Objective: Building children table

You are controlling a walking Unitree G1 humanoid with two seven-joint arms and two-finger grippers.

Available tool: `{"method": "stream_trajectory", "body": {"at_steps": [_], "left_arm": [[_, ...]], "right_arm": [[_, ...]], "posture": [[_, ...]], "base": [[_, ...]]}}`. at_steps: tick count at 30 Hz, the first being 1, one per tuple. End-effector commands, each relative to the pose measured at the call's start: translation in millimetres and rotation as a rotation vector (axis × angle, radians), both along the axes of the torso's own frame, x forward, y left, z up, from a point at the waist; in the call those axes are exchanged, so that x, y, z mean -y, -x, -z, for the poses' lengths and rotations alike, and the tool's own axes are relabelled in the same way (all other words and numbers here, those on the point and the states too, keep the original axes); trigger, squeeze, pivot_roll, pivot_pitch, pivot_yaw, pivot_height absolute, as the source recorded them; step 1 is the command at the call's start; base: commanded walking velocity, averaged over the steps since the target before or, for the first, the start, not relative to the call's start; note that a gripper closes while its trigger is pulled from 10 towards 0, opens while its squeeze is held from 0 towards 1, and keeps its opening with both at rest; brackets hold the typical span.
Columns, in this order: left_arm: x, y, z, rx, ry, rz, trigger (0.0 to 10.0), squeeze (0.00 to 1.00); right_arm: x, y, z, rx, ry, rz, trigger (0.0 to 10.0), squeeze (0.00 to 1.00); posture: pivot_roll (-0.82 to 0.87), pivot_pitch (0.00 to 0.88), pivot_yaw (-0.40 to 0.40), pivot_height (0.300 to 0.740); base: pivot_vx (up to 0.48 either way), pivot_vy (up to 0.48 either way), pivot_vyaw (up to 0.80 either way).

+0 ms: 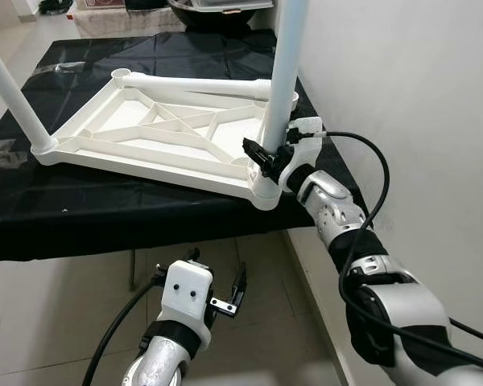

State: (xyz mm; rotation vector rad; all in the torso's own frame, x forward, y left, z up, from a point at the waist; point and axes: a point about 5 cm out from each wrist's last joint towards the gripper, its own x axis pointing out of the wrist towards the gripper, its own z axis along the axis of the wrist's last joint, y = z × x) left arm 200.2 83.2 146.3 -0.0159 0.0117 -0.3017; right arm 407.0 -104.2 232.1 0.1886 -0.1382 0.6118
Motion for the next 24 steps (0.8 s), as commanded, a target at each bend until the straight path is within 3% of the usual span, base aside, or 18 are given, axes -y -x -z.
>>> {"method": "stream_trajectory", "body": {"at_steps": [1, 6, 8, 11, 18, 19, 21, 22, 23, 24], "left_arm": [[-0.6, 1.4, 1, -0.009, -0.005, -0.001, 10.0, 0.00], [-0.6, 0.3, 2, -0.008, -0.009, 0.000, 10.0, 0.00], [-0.6, 0.3, 2, -0.008, -0.009, 0.000, 10.0, 0.00], [-0.5, -0.3, 3, -0.008, -0.012, 0.001, 10.0, 0.00], [0.2, -1.0, 4, -0.007, -0.013, 0.001, 10.0, 0.00], [0.5, -1.1, 4, -0.007, -0.013, 0.000, 10.0, 0.00], [0.5, -1.1, 4, -0.007, -0.013, 0.000, 10.0, 0.00], [0.7, -1.0, 4, -0.007, -0.013, 0.000, 10.0, 0.00], [0.7, -1.0, 4, -0.007, -0.013, 0.000, 10.0, 0.00], [0.9, -1.0, 4, -0.006, -0.013, 0.000, 10.0, 0.00]], "right_arm": [[-9.3, 1.3, -7, 0.025, 0.001, -0.090, 10.0, 0.00], [-28.6, 11.6, -15, 0.065, 0.035, -0.374, 10.0, 0.00], [-28.6, 11.6, -15, 0.065, 0.035, -0.374, 10.0, 0.00], [-36.3, 16.8, -14, 0.076, 0.082, -0.498, 10.0, 0.00], [-46.4, 22.4, -13, 0.082, 0.120, -0.615, 10.0, 0.00], [-49.9, 26.7, -14, 0.087, 0.114, -0.688, 6.7, 0.00], [-49.9, 26.7, -14, 0.087, 0.114, -0.688, 6.7, 0.00], [-52.5, 31.4, -14, 0.088, 0.105, -0.771, 4.3, 0.00], [-52.5, 31.4, -14, 0.088, 0.105, -0.771, 4.3, 0.00], [-54.9, 35.7, -13, 0.090, 0.106, -0.838, 2.4, 0.00]], "posture": [[0.12, 0.173, -0.044, 0.740], [0.12, 0.152, -0.047, 0.740], [0.12, 0.152, -0.047, 0.740], [0.13, 0.139, -0.051, 0.740], [0.13, 0.123, -0.061, 0.740], [0.13, 0.119, -0.064, 0.740], [0.13, 0.119, -0.064, 0.740], [0.13, 0.114, -0.065, 0.740], [0.13, 0.114, -0.065, 0.740], [0.13, 0.114, -0.065, 0.740]], "base": [[0.000, 0.000, 0.00], [0.000, 0.000, 0.00], [0.000, 0.000, 0.00], [0.000, 0.000, 0.00], [0.000, 0.000, 0.00], [0.000, 0.000, 0.00], [0.000, 0.000, 0.00], [0.000, 0.000, 0.00], [0.000, 0.000, 0.00], [0.000, 0.000, 0.00]]}}
